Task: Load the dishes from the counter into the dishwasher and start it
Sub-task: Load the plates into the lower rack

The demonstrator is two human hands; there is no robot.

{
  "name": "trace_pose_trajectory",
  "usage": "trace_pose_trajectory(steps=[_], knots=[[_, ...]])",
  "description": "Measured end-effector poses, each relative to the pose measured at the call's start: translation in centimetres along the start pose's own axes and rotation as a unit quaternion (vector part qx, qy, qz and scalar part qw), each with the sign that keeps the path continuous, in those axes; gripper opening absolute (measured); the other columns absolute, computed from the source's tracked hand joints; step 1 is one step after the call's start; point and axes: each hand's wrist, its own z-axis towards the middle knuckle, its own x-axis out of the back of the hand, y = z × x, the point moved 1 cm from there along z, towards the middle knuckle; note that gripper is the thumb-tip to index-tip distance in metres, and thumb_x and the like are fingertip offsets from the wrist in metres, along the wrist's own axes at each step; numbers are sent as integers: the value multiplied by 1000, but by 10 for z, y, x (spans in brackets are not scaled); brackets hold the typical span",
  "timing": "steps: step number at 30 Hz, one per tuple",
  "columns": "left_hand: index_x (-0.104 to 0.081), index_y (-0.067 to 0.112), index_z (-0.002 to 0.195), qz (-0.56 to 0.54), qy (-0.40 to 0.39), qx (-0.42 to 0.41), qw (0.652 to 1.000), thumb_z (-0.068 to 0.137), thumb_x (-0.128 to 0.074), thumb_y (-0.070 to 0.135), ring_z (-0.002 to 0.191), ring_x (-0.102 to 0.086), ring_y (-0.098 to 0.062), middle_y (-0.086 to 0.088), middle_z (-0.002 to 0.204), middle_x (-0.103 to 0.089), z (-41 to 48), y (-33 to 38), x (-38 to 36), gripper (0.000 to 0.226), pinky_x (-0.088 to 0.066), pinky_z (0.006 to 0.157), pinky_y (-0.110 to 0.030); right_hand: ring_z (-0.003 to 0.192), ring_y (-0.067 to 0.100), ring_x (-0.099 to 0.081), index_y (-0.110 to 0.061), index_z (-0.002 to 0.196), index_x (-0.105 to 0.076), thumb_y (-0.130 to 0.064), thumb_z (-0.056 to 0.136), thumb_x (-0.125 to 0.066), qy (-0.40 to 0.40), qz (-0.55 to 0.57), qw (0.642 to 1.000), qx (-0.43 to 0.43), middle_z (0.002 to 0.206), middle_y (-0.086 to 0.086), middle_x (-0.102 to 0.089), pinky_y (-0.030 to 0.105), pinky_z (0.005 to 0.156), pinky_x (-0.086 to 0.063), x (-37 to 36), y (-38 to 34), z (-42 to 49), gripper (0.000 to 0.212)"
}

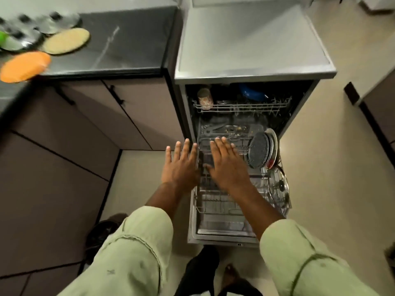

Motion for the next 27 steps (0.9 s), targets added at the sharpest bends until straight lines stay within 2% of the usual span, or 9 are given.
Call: trace_pose_trajectory(steps=[3,7,13,19,27], knots=[[6,18,158,19,42,37,998,101,-34,49,152,10,-31,-9,166,11,-40,-24,28,76,2,122,-54,151,27,-7,-8,155,-18,-47,97,-47,24,-20,997,66,162,14,-17,43,123,-7,38,-27,-9,75],[7,17,158,29,98,82,991,102,-33,47,152,10,-32,-10,166,11,-75,-56,62,75,2,122,-54,151,23,0,-10,156,-13,-53,99,-39,42,-39,993,102,164,10,-9,40,122,-1,77,-66,-5,76],[6,17,158,20,175,140,974,101,-33,49,152,9,-32,-11,166,10,-103,-103,111,77,3,122,-54,151,24,-1,-11,156,-15,-60,98,-31,82,-78,981,155,163,11,-11,43,122,-2,118,-128,9,78],[5,17,159,8,211,184,960,100,-34,52,152,8,-32,-10,166,9,-122,-173,135,78,5,121,-54,151,25,3,-15,157,-12,-63,97,-24,95,-94,972,191,164,9,-8,46,122,0,131,-191,37,78],[3,19,159,3,248,212,945,100,-37,51,152,7,-32,-10,166,8,-123,-303,156,78,3,121,-54,151,23,5,-16,156,-9,-61,99,-24,124,-92,968,198,164,8,-6,43,122,1,127,-298,101,75]])
